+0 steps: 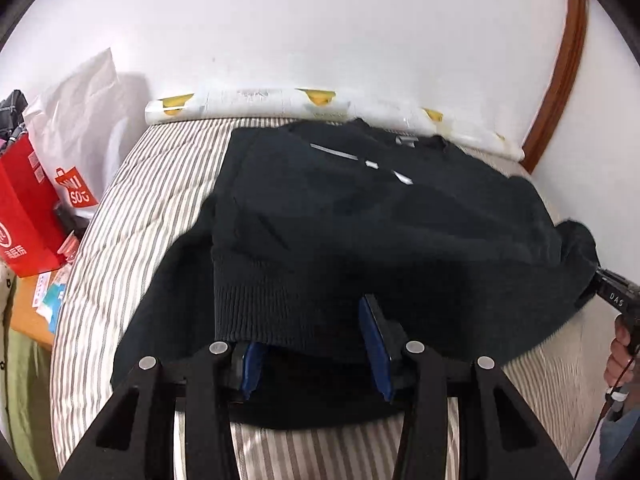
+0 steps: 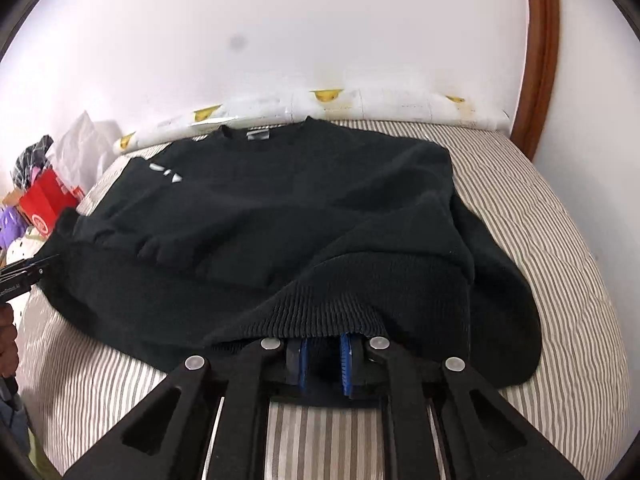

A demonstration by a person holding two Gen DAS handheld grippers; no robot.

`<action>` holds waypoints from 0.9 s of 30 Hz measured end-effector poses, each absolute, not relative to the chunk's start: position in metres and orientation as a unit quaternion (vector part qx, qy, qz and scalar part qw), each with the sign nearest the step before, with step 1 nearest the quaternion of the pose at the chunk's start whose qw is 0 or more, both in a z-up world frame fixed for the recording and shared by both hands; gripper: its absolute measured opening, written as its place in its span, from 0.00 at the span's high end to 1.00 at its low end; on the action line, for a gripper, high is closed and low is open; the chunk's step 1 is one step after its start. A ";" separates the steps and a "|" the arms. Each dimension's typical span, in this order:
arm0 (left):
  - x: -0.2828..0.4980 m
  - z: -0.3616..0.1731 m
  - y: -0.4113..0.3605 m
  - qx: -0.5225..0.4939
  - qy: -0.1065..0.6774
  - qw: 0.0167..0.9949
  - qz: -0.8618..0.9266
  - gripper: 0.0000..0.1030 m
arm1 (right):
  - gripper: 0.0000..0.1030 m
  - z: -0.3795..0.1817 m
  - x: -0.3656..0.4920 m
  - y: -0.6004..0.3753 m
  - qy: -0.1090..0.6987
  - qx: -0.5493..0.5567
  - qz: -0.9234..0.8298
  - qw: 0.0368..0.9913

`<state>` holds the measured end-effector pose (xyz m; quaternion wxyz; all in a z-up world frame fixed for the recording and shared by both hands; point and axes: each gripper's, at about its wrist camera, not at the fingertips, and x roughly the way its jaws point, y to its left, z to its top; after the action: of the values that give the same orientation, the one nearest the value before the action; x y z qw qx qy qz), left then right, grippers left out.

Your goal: Fold small clothes

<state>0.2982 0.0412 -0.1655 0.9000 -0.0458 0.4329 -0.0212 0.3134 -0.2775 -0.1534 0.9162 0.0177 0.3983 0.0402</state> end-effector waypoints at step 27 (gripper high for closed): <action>0.302 -0.114 0.074 -0.101 0.344 0.933 -0.039 0.41 | 0.69 -0.103 0.321 -0.309 0.325 0.032 -0.023 0.945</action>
<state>0.3020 0.0736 -0.1142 0.9326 -0.1015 0.3441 -0.0392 0.3211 -0.3092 -0.1031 0.9447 0.0318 0.3255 -0.0227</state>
